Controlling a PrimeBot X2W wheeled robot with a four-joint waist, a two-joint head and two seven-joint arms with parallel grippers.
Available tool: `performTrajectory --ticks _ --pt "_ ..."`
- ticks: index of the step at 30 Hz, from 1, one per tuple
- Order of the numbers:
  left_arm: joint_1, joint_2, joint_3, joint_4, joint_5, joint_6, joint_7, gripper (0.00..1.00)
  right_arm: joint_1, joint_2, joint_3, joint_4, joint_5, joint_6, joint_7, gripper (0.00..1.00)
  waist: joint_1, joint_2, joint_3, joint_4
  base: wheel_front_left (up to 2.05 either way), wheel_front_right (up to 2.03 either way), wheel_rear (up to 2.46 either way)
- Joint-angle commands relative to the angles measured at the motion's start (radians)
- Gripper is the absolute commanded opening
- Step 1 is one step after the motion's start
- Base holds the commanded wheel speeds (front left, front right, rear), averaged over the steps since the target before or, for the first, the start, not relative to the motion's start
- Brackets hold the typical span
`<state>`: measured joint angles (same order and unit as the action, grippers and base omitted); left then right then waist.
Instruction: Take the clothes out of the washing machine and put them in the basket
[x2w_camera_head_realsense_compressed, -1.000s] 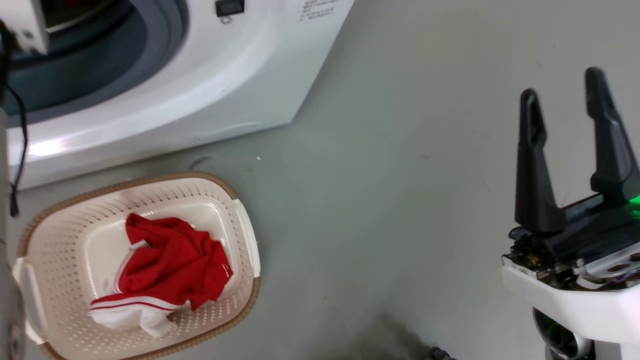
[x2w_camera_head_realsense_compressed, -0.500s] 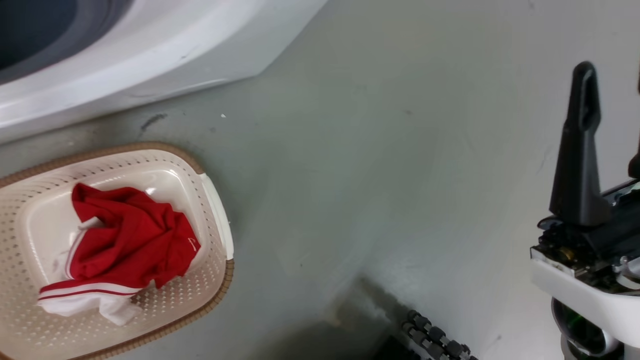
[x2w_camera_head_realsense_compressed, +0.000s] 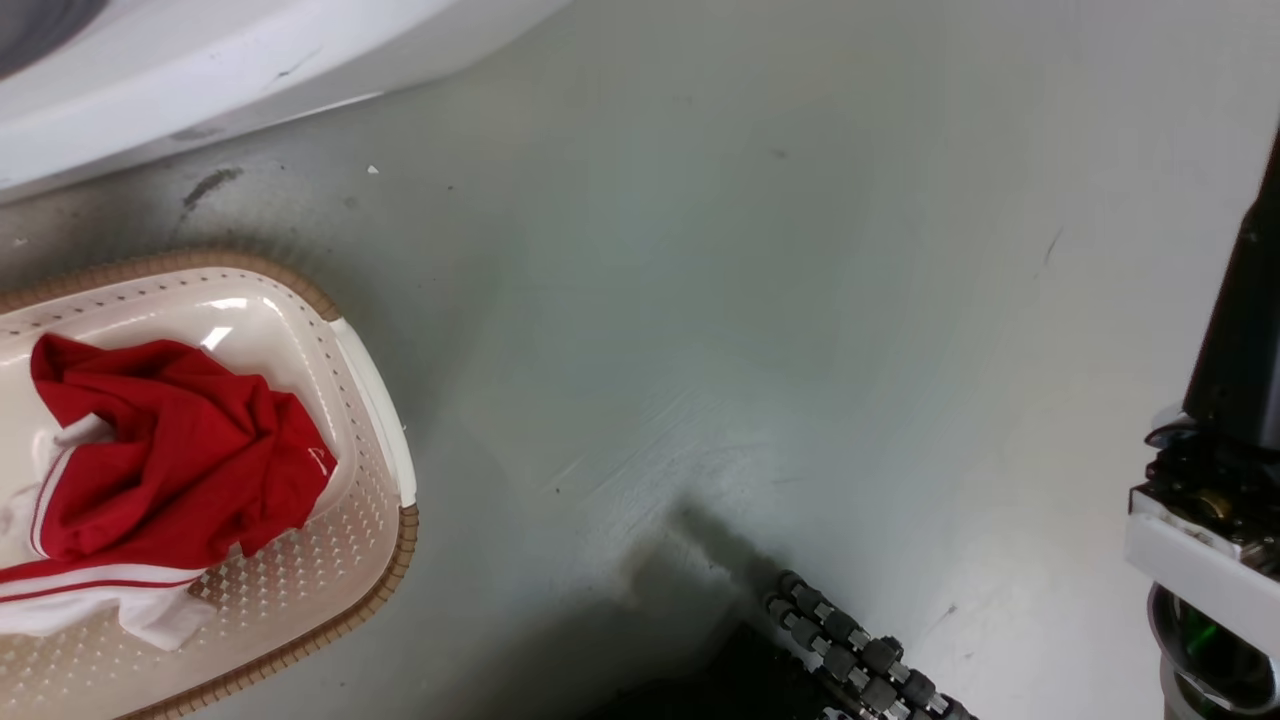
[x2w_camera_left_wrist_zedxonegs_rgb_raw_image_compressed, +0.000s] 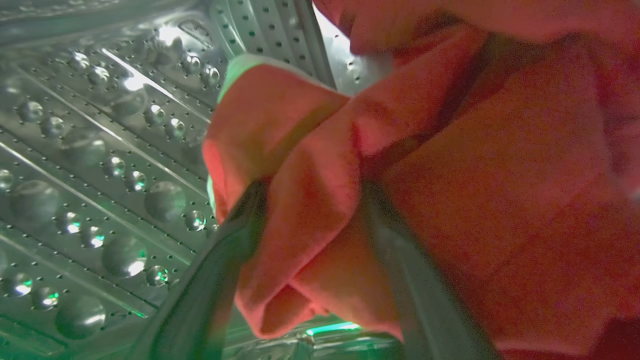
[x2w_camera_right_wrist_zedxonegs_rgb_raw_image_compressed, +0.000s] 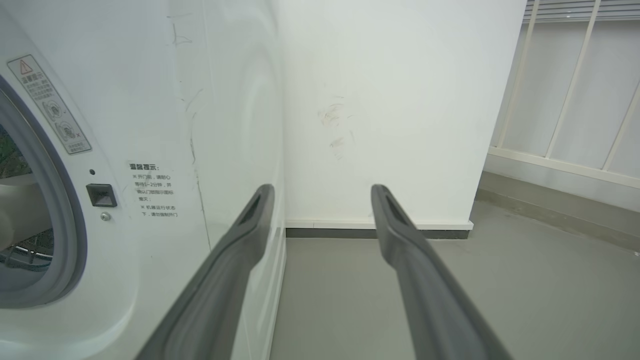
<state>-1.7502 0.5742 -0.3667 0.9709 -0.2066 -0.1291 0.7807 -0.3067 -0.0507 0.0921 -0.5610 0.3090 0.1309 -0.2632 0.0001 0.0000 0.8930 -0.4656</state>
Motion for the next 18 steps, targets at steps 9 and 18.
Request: performTrajectory --ticks 9,18 --pt "-0.022 0.009 -0.037 0.049 -0.001 0.003 -0.009 1.0 -0.005 0.001 -0.027 -0.013 0.016 0.0 -0.002 1.0 -0.0001 0.0 0.052 0.008 0.0 0.0 0.0" --pt "-0.052 0.004 -0.055 0.09 0.004 0.01 -0.101 0.0 -0.012 0.001 -0.036 -0.001 0.019 0.0 -0.002 1.0 -0.0001 0.0 0.066 0.015 0.0 0.0 0.0"
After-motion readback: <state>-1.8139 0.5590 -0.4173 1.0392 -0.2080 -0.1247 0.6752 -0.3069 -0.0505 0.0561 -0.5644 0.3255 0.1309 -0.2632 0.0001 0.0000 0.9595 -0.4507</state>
